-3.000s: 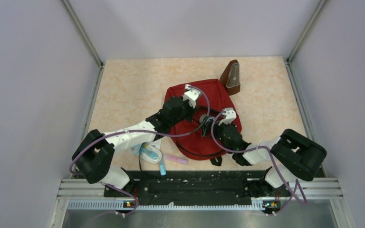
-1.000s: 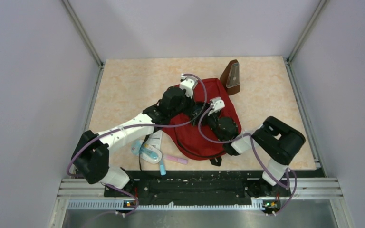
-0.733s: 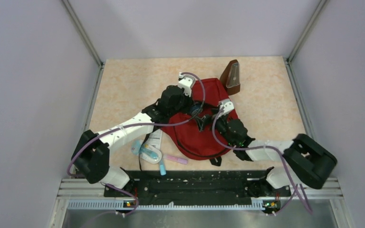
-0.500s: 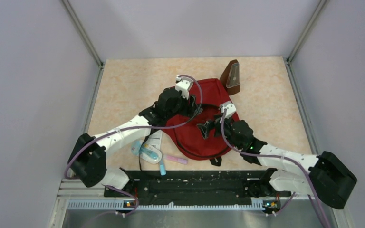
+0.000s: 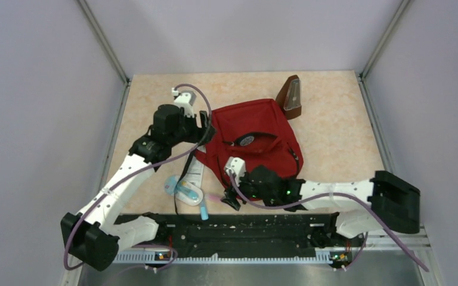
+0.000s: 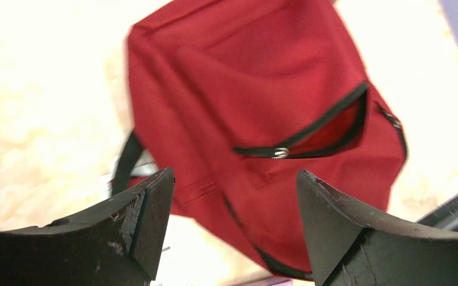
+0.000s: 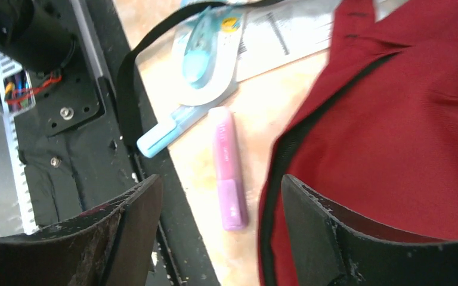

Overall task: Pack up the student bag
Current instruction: Pick up the stationery from the center of the board.

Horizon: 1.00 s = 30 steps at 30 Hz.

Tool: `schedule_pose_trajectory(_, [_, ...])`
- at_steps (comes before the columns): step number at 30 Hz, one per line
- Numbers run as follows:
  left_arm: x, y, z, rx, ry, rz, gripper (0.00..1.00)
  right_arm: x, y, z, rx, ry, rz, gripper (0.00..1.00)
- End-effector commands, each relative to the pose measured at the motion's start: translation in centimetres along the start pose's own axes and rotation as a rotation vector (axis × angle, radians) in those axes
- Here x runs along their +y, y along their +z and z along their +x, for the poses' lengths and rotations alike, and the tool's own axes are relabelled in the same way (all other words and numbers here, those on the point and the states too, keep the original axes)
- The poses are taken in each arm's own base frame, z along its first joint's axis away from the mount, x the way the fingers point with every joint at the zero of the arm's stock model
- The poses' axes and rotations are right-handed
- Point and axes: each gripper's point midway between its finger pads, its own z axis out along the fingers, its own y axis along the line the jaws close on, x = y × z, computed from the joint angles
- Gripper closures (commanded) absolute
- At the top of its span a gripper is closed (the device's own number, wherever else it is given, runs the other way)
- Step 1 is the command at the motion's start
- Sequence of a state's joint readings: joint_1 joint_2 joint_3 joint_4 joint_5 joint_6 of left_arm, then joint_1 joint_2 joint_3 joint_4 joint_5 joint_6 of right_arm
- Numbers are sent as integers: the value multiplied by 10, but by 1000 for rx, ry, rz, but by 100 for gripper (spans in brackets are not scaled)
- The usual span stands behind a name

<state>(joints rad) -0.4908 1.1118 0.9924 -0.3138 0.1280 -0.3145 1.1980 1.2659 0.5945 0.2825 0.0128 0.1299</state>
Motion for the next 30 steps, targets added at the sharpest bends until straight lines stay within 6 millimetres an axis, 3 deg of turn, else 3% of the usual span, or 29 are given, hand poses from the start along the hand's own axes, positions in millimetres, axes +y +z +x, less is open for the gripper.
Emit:
schedule_pose_trajectory(1, [25, -26, -4, 41, -2, -74, 21, 27, 30, 3, 67, -51, -95, 32])
schedule_pose_trajectory(6, [47, -28, -6, -36, 84, -146, 21, 21, 61, 22, 183, -70, -61, 42])
schedule_pose_trajectory(12, [62, -31, 1, -28, 102, -205, 21, 19, 71, 47, 300, -84, -58, 48])
schedule_pose_trajectory(20, [61, -33, 0, -45, 103, -202, 21, 13, 62, 82, 400, -68, -15, 58])
schedule_pose_trajectory(30, [60, -29, 4, -25, 97, -191, 21, 19, 45, 97, 415, -87, 3, 65])
